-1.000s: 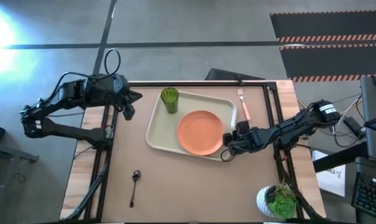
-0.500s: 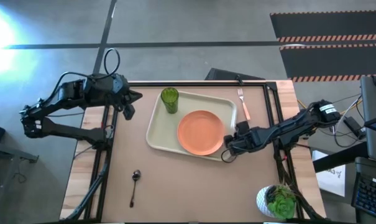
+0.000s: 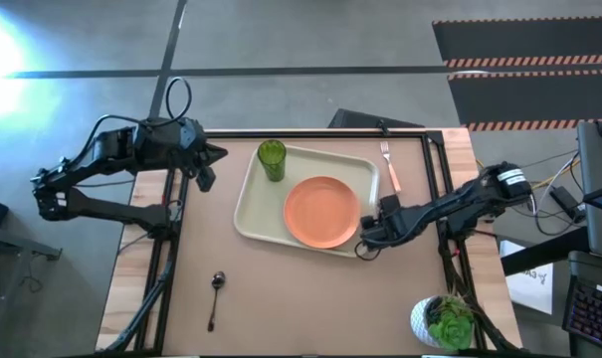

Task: Pick and place plate/cup/fork/spoon on tray
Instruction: Adjust the orange plate in the light brown serving tray

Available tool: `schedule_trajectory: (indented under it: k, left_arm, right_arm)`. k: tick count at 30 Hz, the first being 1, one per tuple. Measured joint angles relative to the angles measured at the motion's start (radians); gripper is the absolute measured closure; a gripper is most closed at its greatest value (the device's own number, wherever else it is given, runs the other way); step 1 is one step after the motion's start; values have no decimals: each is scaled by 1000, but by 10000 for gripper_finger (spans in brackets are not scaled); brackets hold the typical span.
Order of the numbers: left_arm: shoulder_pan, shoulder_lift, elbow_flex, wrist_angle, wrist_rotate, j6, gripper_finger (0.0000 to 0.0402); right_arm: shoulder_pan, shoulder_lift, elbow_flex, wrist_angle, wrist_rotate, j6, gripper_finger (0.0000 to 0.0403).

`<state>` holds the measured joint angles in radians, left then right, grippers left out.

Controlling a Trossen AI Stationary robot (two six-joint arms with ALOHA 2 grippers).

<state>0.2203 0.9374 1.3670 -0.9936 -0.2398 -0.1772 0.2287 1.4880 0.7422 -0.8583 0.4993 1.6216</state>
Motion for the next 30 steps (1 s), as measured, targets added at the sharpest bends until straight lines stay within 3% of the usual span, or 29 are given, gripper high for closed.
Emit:
schedule_trajectory:
  k: [4, 10, 21, 30]
  left_arm:
    - [0, -3, 0, 0, 0, 0, 402]
    - [0, -4, 0, -1, 0, 0, 402]
    - [0, -5, 0, -2, 0, 1, 402]
    - [0, -9, -24, -25, 0, -18, 402]
  right_arm:
    - [2, 87, 1, 107, 11, -36, 394]
    - [1, 133, 35, 94, 35, -61, 394]
    - [-64, -25, 33, 113, 228, -146, 394]
    - [-111, -130, 34, 187, 222, -314, 394]
